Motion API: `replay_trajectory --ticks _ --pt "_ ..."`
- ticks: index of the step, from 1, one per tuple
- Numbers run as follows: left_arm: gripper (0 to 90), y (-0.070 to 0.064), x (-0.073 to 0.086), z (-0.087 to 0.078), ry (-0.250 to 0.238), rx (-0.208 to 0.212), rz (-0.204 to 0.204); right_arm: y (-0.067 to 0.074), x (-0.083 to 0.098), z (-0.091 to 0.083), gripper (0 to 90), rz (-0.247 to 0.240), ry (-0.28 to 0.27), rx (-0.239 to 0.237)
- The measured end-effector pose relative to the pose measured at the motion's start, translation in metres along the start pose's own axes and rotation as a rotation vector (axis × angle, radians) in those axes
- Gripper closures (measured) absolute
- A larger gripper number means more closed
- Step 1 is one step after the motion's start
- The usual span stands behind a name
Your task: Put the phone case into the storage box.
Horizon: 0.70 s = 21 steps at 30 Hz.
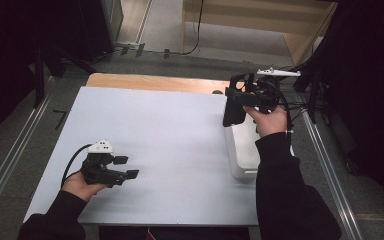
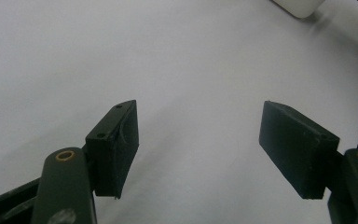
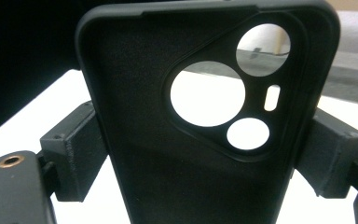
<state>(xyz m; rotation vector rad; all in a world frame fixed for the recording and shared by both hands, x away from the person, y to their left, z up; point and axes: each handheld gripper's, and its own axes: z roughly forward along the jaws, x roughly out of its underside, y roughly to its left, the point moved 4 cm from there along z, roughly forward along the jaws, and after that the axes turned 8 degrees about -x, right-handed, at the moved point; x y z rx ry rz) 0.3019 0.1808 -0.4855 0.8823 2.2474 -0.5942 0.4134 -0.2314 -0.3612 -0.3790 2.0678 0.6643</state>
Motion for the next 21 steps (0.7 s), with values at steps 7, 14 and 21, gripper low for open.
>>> replay_trajectory --ticks 7,14,21 --pt "28.2 0.0 0.0 0.0 0.001 0.006 0.005 -0.015 -0.006 0.005 11.8 0.003 0.004 0.062" --pt "28.2 0.0 0.0 0.0 -0.002 0.004 -0.003 -0.025 -0.013 0.009 11.8 0.0 -0.002 0.101" --pt "28.2 0.0 0.0 0.0 -0.004 0.009 -0.003 -0.039 -0.018 0.018 11.8 0.021 -0.016 0.147"
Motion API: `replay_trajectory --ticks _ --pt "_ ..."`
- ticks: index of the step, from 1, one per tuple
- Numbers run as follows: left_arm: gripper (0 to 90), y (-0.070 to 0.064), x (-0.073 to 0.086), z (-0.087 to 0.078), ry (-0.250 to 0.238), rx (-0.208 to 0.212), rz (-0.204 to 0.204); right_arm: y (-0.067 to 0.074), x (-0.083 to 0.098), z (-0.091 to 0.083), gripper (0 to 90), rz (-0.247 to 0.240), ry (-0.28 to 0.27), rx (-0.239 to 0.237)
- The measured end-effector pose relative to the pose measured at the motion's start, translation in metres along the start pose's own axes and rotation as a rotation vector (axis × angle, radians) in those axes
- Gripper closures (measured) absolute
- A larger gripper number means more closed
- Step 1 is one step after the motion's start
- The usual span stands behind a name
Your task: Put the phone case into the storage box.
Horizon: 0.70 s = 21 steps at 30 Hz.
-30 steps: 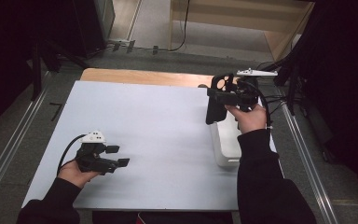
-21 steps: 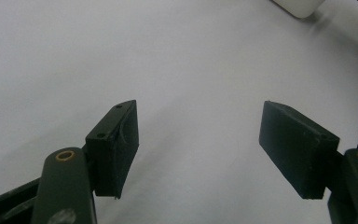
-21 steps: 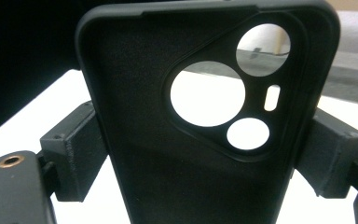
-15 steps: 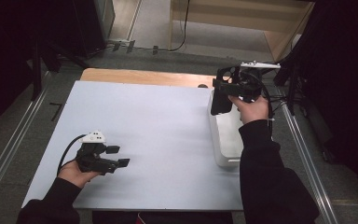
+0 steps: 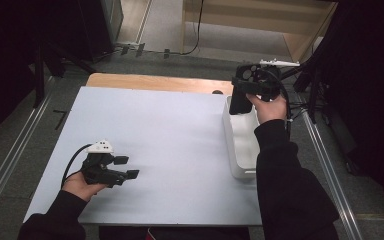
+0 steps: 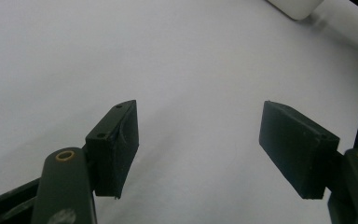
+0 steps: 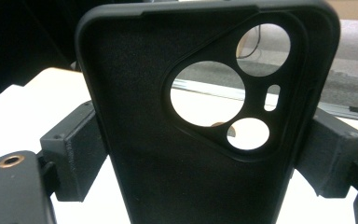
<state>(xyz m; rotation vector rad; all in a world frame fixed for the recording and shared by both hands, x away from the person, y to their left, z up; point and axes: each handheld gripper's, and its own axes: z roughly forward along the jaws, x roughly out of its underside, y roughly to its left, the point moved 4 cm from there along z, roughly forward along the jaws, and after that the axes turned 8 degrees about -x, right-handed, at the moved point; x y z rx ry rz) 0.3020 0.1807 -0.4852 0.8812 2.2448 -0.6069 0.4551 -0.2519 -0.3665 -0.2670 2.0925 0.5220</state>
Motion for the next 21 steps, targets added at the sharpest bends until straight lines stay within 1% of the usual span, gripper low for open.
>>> replay_trajectory --ticks 3,6,10,13,16,17,21 --pt "28.2 0.0 -0.001 -0.001 -0.003 0.005 -0.002 -0.004 -0.002 0.004 11.8 0.012 -0.009 0.014" --pt "28.2 0.0 -0.001 -0.001 -0.002 0.004 0.0 -0.008 -0.003 0.011 11.8 0.022 -0.007 0.028" --pt "28.2 0.0 -0.001 -0.001 -0.002 0.007 0.0 -0.012 -0.003 0.018 11.8 0.021 -0.012 0.056" --pt "28.2 0.0 0.0 -0.001 -0.002 0.009 -0.001 -0.015 -0.004 0.021 11.8 0.029 -0.022 0.068" --pt "28.2 0.0 -0.001 -0.001 -0.004 0.01 -0.003 -0.018 -0.003 0.025 11.8 0.022 -0.027 0.087" --pt "28.2 0.0 -0.001 -0.001 -0.005 0.009 -0.002 -0.019 -0.002 0.027 11.8 0.024 -0.027 0.097" --pt "28.2 0.0 -0.001 -0.001 -0.002 0.01 0.006 -0.022 0.001 0.033 11.9 0.04 -0.033 0.111"
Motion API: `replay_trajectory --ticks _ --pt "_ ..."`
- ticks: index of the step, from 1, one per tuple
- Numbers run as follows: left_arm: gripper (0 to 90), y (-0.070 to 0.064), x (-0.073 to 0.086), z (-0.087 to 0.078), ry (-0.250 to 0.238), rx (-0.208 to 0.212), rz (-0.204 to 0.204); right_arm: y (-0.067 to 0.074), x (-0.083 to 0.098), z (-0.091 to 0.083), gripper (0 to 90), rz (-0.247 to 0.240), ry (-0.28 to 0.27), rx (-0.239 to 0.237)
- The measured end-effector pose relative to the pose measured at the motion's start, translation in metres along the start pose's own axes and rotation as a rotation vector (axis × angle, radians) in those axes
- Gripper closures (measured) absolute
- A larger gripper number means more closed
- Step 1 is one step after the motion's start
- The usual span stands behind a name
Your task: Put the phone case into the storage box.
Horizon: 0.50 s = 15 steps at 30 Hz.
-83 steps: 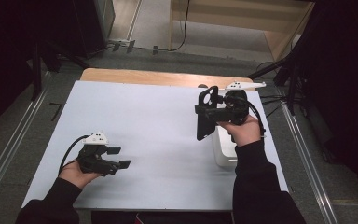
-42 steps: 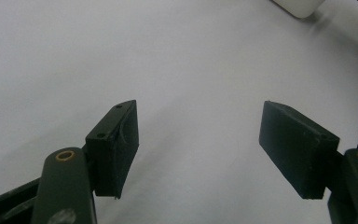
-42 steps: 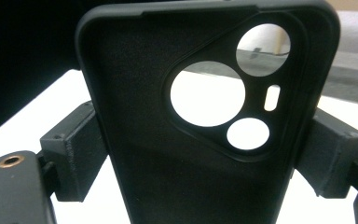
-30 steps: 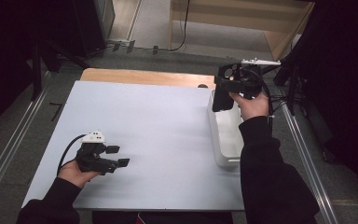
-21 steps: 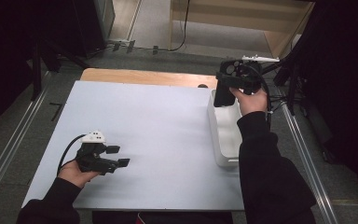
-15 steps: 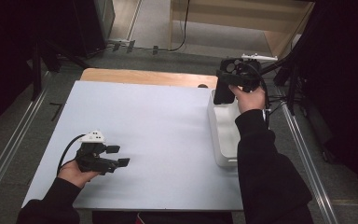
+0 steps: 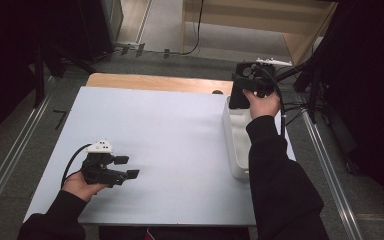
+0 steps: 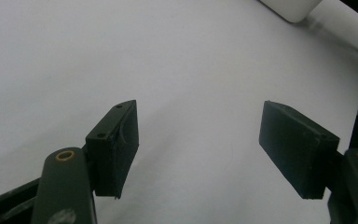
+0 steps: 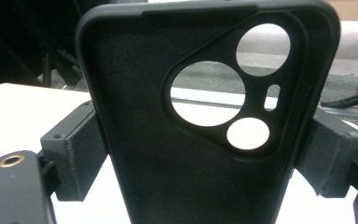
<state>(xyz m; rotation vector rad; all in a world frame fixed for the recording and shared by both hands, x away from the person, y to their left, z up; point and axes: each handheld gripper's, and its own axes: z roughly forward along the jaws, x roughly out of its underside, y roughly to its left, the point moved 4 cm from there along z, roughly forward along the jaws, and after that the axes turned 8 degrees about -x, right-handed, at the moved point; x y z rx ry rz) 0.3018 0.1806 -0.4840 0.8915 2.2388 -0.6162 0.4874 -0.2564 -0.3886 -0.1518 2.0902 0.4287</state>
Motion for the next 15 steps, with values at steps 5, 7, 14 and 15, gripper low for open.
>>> replay_trajectory --ticks 5,7,14,15 --pt "28.2 0.0 0.0 0.0 0.003 0.003 -0.003 -0.004 0.006 0.006 11.9 0.007 -0.006 0.037" --pt "28.2 0.0 0.0 0.001 0.004 0.001 -0.002 -0.006 0.009 0.008 11.9 0.008 -0.011 0.051" --pt "28.2 0.0 0.0 0.001 0.002 0.005 -0.002 -0.013 0.019 0.013 11.9 0.029 -0.049 0.074" --pt "28.2 0.0 0.001 0.001 0.003 0.004 -0.004 -0.014 0.02 0.014 11.9 0.036 -0.048 0.076"
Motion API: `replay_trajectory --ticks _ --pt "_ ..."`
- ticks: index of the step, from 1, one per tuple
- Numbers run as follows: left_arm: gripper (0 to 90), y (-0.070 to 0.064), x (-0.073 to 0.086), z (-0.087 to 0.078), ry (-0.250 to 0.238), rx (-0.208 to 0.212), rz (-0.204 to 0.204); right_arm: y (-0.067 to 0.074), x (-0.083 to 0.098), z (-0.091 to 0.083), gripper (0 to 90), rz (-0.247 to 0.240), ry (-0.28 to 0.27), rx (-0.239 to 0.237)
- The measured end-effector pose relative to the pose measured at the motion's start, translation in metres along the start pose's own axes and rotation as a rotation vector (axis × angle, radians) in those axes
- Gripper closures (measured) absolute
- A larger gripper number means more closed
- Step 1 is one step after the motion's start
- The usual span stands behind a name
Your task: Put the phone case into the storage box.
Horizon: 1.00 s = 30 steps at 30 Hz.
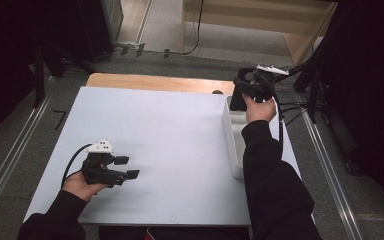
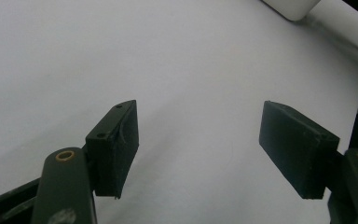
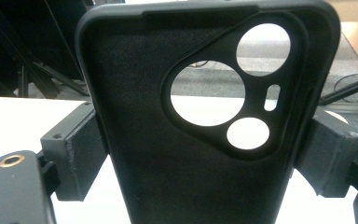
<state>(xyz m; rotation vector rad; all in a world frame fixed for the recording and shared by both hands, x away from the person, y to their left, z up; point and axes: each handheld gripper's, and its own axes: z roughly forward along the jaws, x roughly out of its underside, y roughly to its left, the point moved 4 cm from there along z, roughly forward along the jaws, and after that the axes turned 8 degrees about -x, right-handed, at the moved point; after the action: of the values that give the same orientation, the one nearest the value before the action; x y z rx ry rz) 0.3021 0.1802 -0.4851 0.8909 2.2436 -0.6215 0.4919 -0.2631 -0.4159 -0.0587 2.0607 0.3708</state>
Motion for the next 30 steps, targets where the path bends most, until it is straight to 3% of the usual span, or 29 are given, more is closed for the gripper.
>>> replay_trajectory --ticks 15,21,30 --pt "28.2 0.0 0.0 0.001 0.003 0.002 -0.005 0.0 0.02 0.01 11.9 -0.01 -0.034 0.029" --pt "28.2 0.0 0.0 0.001 0.006 0.004 -0.003 0.0 0.026 0.015 11.9 0.003 -0.039 0.015" --pt "28.2 0.0 0.001 0.001 0.006 0.0 -0.003 0.002 0.034 0.023 11.8 -0.025 -0.021 0.018"
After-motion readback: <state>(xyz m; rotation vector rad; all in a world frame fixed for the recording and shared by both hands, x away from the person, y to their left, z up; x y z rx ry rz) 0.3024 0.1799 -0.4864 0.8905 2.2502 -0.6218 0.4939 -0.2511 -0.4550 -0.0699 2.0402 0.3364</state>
